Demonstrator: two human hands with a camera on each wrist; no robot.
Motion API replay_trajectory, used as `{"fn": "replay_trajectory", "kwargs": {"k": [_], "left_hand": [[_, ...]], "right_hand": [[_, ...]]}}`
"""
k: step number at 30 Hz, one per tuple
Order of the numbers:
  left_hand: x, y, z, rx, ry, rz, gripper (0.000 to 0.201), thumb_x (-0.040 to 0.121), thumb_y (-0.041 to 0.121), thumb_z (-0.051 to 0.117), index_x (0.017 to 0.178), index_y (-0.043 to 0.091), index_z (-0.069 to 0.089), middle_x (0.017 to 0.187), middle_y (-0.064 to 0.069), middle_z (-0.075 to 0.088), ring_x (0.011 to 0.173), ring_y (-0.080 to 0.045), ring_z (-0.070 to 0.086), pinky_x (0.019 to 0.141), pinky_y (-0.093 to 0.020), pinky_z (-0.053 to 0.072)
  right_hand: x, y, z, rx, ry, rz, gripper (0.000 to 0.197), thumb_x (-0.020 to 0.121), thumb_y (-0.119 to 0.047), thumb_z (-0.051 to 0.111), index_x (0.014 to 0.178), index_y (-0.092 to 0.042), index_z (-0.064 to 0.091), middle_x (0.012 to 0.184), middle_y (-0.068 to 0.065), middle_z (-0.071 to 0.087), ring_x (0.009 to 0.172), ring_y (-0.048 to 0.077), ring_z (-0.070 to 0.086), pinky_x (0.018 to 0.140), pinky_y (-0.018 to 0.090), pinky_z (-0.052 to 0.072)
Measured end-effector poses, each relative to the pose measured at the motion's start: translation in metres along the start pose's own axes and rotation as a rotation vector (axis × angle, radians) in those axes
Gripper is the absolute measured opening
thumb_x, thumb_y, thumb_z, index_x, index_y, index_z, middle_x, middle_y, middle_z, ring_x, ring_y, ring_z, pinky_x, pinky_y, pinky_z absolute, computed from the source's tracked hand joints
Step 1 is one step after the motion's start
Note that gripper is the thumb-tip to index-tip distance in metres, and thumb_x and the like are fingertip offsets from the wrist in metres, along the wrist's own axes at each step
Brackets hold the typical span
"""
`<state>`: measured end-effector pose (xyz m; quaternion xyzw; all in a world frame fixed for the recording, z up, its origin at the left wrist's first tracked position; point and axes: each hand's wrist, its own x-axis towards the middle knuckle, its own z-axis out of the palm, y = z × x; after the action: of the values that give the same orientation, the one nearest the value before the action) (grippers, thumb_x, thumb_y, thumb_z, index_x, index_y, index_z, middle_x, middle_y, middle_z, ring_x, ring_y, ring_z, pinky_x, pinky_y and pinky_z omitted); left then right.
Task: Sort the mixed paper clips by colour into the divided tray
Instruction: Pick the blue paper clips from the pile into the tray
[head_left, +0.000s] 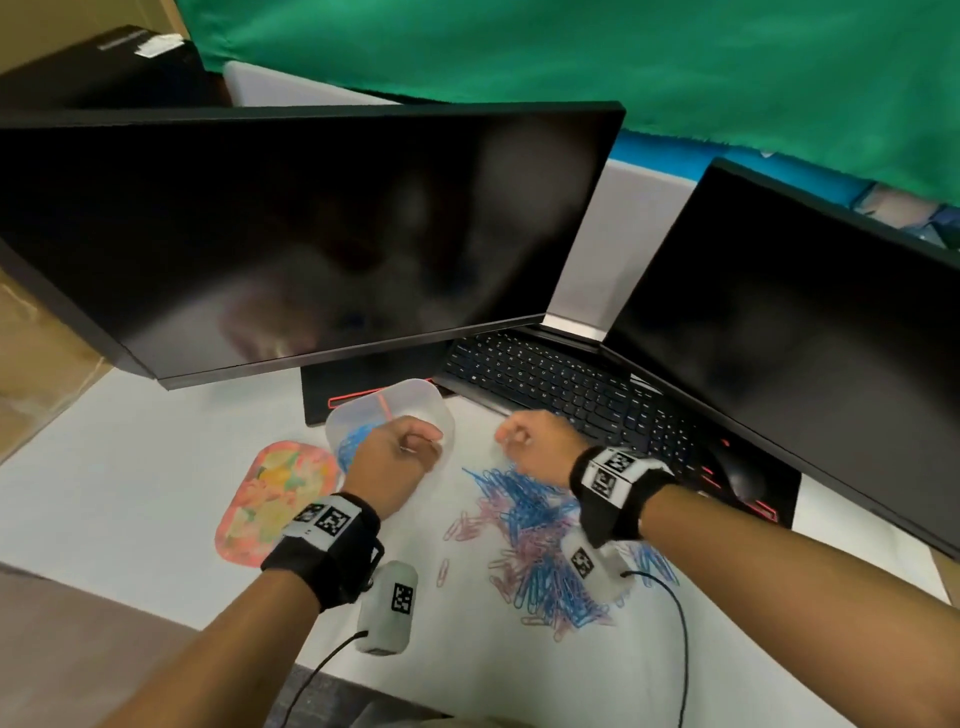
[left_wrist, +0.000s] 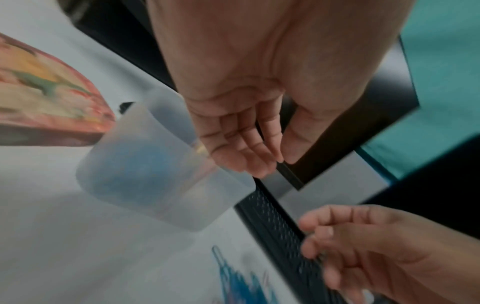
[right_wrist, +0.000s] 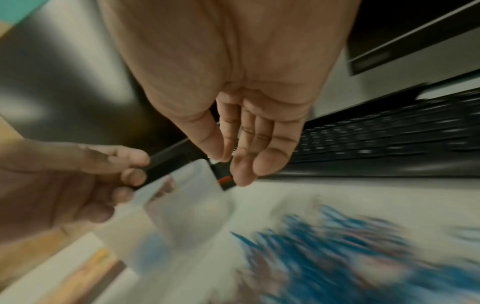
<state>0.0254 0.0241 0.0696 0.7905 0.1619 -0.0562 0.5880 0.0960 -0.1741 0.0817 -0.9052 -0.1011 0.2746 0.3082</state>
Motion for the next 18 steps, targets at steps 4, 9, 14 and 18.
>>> {"fn": "replay_trajectory", "kwargs": {"k": [4, 9, 14, 18], "left_hand": [[-0.002, -0.014, 0.033, 0.332, -0.203, 0.086, 0.024, 0.081, 0.007, 0.065, 0.073, 0.030, 0.063, 0.070, 0.008, 0.065, 0.057, 0.000, 0.054, 0.058, -0.007, 0.041], [-0.016, -0.025, 0.075, 0.609, -0.490, 0.199, 0.014, 0.081, 0.015, 0.056, 0.086, 0.022, 0.068, 0.086, 0.007, 0.069, 0.077, -0.010, 0.063, 0.071, -0.018, 0.050], [-0.033, -0.047, 0.100, 0.885, -0.695, 0.505, 0.034, 0.082, 0.020, 0.050, 0.114, 0.027, 0.061, 0.115, 0.003, 0.056, 0.107, -0.017, 0.054, 0.093, -0.031, 0.046], [-0.032, -0.058, 0.095, 1.002, -0.699, 0.642, 0.033, 0.082, 0.023, 0.052, 0.111, 0.031, 0.064, 0.116, 0.002, 0.054, 0.111, -0.020, 0.051, 0.094, -0.036, 0.046]], "right_hand": [[-0.032, 0.056, -0.003, -0.019, 0.053, 0.034, 0.018, 0.087, -0.007, 0.051, 0.077, -0.018, 0.062, 0.079, -0.006, 0.061, 0.071, 0.004, 0.054, 0.070, 0.024, 0.047], [-0.077, 0.110, 0.009, -0.113, 0.044, 0.121, 0.017, 0.088, -0.015, 0.049, 0.084, -0.027, 0.059, 0.088, -0.004, 0.063, 0.079, 0.014, 0.058, 0.077, 0.028, 0.050], [-0.119, 0.133, 0.042, -0.493, -0.090, -0.275, 0.045, 0.091, -0.038, 0.046, 0.136, -0.033, 0.041, 0.141, -0.008, 0.044, 0.127, 0.013, 0.042, 0.109, 0.031, 0.032], [-0.124, 0.160, 0.069, -0.776, -0.140, -0.379, 0.073, 0.089, -0.063, 0.035, 0.151, -0.032, 0.011, 0.160, 0.001, 0.005, 0.147, 0.023, 0.002, 0.118, 0.045, 0.007]]}}
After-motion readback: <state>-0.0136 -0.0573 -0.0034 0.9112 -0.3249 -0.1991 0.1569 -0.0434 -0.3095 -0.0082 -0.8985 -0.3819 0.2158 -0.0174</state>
